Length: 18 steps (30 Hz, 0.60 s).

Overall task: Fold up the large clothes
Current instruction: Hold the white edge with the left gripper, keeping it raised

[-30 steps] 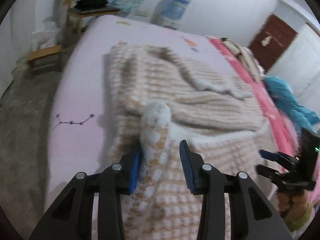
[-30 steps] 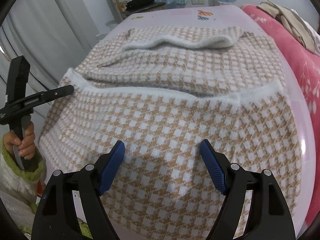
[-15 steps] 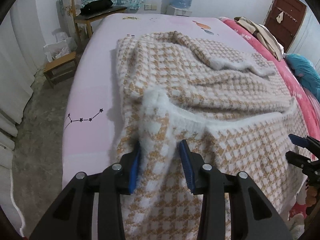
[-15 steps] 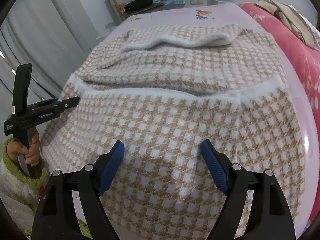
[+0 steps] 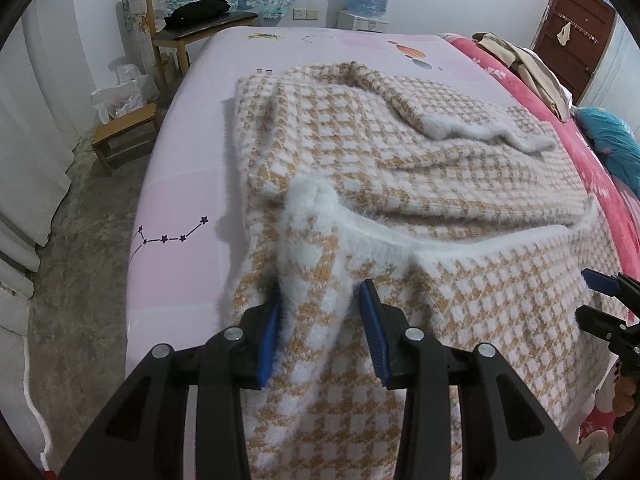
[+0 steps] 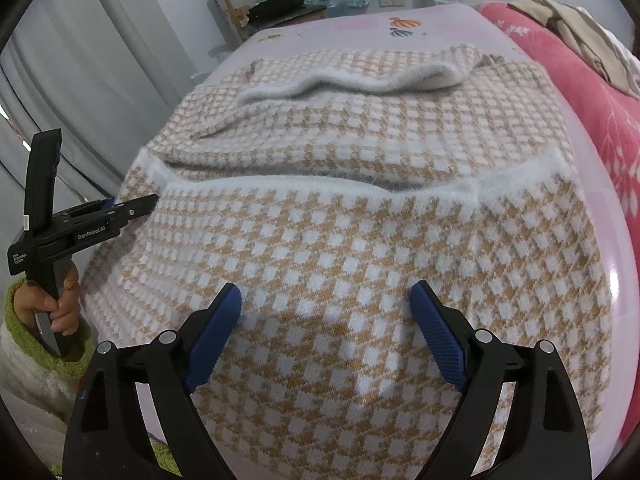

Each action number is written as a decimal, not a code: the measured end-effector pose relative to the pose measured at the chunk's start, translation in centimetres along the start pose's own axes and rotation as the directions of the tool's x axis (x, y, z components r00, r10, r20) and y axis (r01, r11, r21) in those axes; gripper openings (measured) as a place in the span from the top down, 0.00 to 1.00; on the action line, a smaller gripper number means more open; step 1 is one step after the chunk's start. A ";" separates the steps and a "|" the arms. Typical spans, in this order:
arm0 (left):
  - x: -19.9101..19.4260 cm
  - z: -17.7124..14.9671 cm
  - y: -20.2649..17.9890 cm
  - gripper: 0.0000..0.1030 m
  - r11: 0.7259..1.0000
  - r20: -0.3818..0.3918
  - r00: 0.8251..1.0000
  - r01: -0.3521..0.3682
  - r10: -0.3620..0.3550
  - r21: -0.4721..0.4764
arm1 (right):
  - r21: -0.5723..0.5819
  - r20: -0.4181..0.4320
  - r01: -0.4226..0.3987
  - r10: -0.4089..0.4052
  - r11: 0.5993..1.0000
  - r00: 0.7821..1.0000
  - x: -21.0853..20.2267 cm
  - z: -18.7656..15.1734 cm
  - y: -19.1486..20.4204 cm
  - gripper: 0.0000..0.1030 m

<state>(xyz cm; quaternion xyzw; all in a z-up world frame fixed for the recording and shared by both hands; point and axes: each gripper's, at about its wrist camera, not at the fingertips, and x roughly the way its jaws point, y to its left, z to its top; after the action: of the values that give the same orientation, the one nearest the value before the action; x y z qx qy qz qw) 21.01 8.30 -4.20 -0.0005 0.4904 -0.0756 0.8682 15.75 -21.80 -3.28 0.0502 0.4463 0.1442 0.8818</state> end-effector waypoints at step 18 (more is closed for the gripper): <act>-0.1 0.0 0.0 0.64 1.000 0.000 1.000 -0.002 0.002 0.001 | -0.001 -0.001 -0.001 0.001 1.000 1.000 0.0 0.0 -0.1 0.19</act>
<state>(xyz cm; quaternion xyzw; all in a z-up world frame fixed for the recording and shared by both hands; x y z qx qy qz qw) 20.96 8.27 -4.13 0.0006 0.4904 -0.0750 0.8683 15.76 -21.90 -3.28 0.0500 0.4464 0.1451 0.8816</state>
